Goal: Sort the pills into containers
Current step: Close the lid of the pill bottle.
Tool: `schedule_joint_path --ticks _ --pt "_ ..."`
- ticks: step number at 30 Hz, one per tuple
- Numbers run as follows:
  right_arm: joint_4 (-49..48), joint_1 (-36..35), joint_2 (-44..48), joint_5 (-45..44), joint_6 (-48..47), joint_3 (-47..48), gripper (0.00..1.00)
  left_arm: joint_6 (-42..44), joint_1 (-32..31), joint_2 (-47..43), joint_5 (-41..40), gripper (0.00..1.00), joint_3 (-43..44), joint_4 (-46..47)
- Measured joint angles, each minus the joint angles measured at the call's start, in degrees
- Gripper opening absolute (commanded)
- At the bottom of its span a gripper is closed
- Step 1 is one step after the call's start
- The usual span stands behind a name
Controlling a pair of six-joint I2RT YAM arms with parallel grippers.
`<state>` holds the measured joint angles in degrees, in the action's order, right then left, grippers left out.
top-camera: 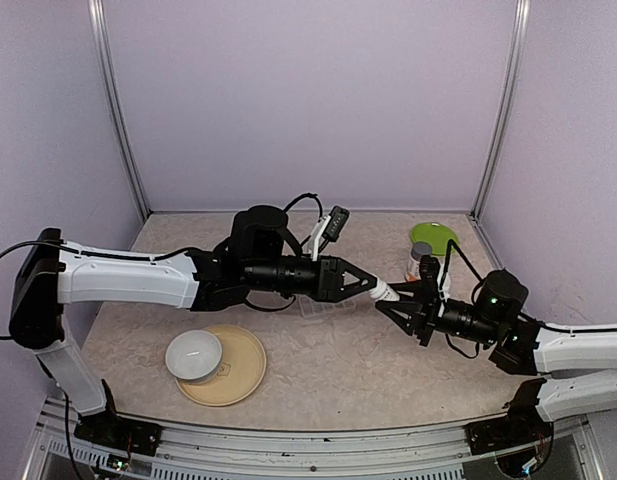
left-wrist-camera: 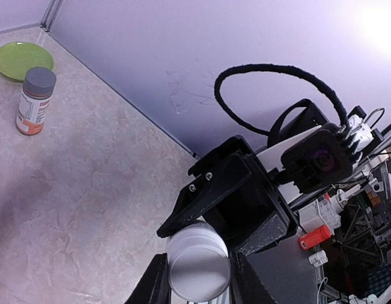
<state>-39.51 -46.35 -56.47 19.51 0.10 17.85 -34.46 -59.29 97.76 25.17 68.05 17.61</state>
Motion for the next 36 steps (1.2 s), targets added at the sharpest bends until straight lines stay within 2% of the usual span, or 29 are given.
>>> schedule_joint_path --ticks 8,13,21,25,28,31,35,36 --pt "3.7 -3.4 1.0 -9.5 -5.1 1.2 0.00 -3.8 -0.3 0.6 -3.2 0.26 1.0 -0.6" --pt "5.0 -3.8 2.0 -10.7 -5.7 1.3 0.00 -3.4 -0.3 1.0 -2.8 0.27 0.9 0.7" --pt "9.9 -3.8 3.9 -8.2 0.3 3.8 0.00 5.9 -0.2 0.1 -0.6 0.27 -1.4 5.3" --pt "12.6 -3.8 4.2 -5.1 4.3 5.1 0.00 10.1 0.2 -0.7 1.9 0.31 -2.4 5.9" --pt "13.6 -3.8 5.4 -3.1 7.0 5.2 0.00 12.6 0.2 -0.9 4.1 0.38 -2.4 5.9" --pt "13.1 -4.2 6.4 -1.9 8.4 5.8 0.00 14.3 -0.5 -0.8 7.1 0.48 -2.4 4.4" --pt "11.1 -4.2 7.5 -0.8 9.0 6.0 0.00 15.5 -1.0 -0.8 9.7 0.67 -2.4 3.3" --pt "10.9 -4.2 7.5 -0.5 9.1 6.0 0.00 15.5 -1.0 -0.8 10.1 0.75 -2.4 3.3"
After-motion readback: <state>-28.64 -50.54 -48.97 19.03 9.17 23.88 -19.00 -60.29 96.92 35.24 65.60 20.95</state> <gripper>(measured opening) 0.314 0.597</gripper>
